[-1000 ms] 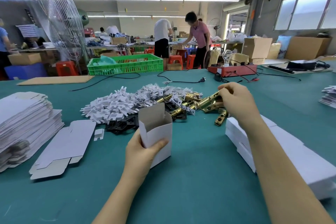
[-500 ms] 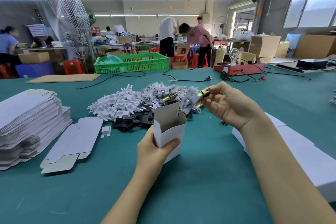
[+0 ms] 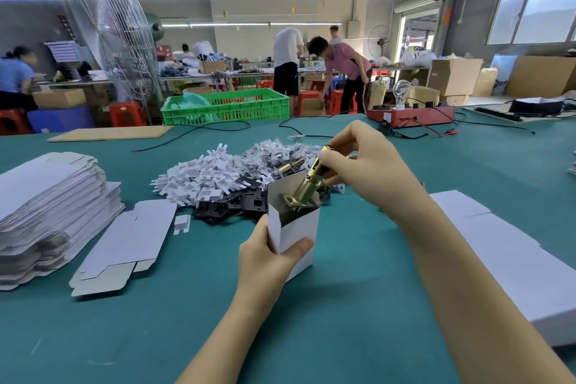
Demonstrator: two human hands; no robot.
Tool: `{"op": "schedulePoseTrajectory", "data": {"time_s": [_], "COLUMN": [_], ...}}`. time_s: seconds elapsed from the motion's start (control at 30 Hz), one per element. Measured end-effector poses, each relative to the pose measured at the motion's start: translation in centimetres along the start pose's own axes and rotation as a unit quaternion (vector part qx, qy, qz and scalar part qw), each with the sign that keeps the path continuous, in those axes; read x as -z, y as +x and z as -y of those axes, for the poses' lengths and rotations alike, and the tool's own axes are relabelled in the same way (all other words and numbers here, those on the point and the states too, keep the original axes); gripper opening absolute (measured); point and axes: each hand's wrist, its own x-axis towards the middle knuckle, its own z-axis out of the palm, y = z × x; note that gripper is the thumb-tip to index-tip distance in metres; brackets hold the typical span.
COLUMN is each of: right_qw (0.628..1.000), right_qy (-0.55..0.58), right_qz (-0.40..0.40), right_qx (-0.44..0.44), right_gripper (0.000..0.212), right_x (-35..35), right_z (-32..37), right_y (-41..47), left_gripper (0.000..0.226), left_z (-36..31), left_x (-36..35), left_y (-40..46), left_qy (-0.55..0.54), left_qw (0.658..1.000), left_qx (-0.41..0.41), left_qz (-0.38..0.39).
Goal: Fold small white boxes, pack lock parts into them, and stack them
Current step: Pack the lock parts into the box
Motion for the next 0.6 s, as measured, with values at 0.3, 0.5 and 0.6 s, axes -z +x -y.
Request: {"op": "schedulePoseTrajectory", "data": {"time_s": [0.3,0.5,0.6], "right_qw": [0.974,0.964,0.961], "right_qy": [-0.199,-0.241,-0.258], "right_qz": [0.052,0.053,0.048], "right_qx": [0.095,0.096,0.086], "right_gripper": [0.018,0.016,0.015], "right_x": [-1.2,-1.7,-1.7], "right_z": [0.5,0.5,0.4], "right_y": [-0.8,-0.9,-0.8], "left_gripper": [0.047,0.032,0.03], "left_z": [-0.1,-0.3,-0.2], "left_x": [-0.4,-0.2,-0.2], "left_y": [-0.1,0.0,0.0], "left_qy": [0.019,0.009,0.011], "left_qw": [1.0,1.0,1.0], "left_qx": [-0.008,0.001,0.003], "left_qz": [0.0,0.002,-0.001]}}
